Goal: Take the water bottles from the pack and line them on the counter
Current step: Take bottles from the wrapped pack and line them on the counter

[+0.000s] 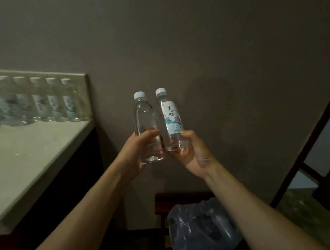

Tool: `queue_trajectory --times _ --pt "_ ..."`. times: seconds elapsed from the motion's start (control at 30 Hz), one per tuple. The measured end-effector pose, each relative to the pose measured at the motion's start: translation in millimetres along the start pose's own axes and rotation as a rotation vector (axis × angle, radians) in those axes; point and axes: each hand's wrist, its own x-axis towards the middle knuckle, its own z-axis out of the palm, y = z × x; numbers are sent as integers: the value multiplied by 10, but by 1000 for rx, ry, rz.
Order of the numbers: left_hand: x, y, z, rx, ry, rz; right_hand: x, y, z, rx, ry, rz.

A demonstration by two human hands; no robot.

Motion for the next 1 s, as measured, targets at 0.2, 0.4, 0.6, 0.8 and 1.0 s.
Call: queue_trajectory --times 0.2,0.4,0.6,0.8,1.0 --pt "-381 447 -789 163 97 206 155 472 819 23 -155 33" --pt "-706 964 -1680 116 71 169 367 1134 1656 154 -153 91" --pt "-907 1213 -2368 242 101 224 488 1582 2196 44 -121 47" --pt "-842 1292 -2989 298 311 235 802 1812 2640 -92 -224 30" --pt "-524 1285 -3425 382 495 308 1362 2088 2695 -386 -201 12"
